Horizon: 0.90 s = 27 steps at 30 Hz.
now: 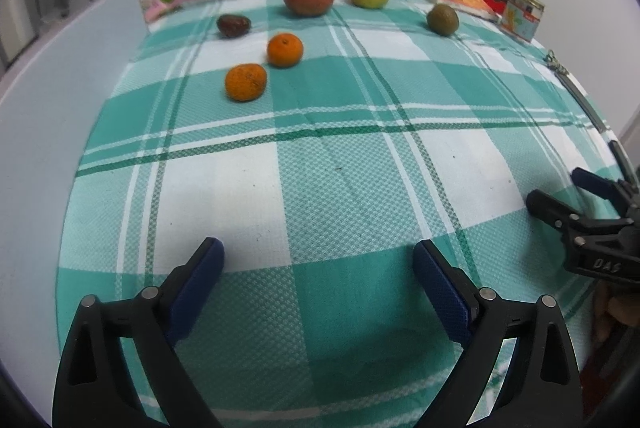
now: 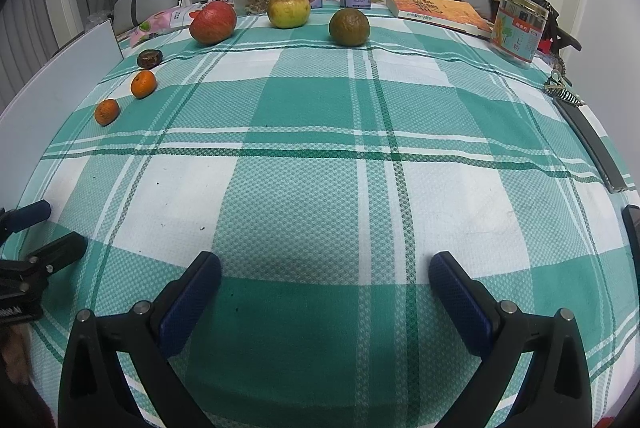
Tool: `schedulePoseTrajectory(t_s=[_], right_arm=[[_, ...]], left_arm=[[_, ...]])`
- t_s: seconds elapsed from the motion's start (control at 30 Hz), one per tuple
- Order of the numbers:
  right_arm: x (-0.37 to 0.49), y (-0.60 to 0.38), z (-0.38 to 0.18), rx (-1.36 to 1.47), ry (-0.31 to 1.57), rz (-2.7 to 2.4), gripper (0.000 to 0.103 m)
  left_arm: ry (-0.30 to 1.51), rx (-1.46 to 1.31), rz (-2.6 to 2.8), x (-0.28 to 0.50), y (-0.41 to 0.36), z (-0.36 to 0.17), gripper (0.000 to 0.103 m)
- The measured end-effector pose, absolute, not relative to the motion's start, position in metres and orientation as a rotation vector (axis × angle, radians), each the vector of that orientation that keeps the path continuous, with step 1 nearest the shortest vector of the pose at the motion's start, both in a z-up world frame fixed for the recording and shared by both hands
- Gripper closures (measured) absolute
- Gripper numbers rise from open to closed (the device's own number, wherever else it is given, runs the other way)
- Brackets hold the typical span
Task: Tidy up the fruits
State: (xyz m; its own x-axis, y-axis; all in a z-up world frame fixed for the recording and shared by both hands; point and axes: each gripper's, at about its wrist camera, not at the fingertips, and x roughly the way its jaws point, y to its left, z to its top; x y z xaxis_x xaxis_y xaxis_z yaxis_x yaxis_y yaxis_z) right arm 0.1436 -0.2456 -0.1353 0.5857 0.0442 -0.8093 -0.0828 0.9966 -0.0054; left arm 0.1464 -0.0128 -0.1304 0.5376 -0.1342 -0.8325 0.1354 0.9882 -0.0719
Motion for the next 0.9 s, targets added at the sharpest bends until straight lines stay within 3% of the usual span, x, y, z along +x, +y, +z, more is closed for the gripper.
schedulePoseTrajectory(t_s=[0.17,0.33,0.6,0.7,0.73,0.8,0.9], right_arm=[[0.144,-0.246,-0.135,-0.044,0.942,0.074,0.000],[0.144,-0.245,-0.135,-0.045,0.942,0.074,0.000],[0.144,-0.246,-0.135,-0.045,0.943,0.074,0.000],[0.145,-0.245,-0.135,-0.045,0.943,0.074,0.000],[0.145,-0.246,-0.135,-0.045,0.943,0.074,0.000],[0.145,-0.246,-0.135,-0.045,0.943,0.074,0.000],[0.145,-0.245,-0.135,-0.045,0.943,0.074,0.000]], left_arm=[[1.011,-0.156,-0.172,0.187,0.020,-0.101,0.007],[1.007,-0.211,-0.098,0.280,0.050,-0.068,0.007],[1.054,-0.064,0.017,0.387,0.048,-0.102,0.011],[1.068,-0.059,0.029,0.400,0.049,-0.115,0.032],[1.079,-0.069,0.028,0.402,0.051,-0.120,0.045],[1.039,-0.075,0.023,0.402,0.054,-0.121,0.060],[1.000,-0.088,0.012,0.395,0.058,-0.116,0.060]])
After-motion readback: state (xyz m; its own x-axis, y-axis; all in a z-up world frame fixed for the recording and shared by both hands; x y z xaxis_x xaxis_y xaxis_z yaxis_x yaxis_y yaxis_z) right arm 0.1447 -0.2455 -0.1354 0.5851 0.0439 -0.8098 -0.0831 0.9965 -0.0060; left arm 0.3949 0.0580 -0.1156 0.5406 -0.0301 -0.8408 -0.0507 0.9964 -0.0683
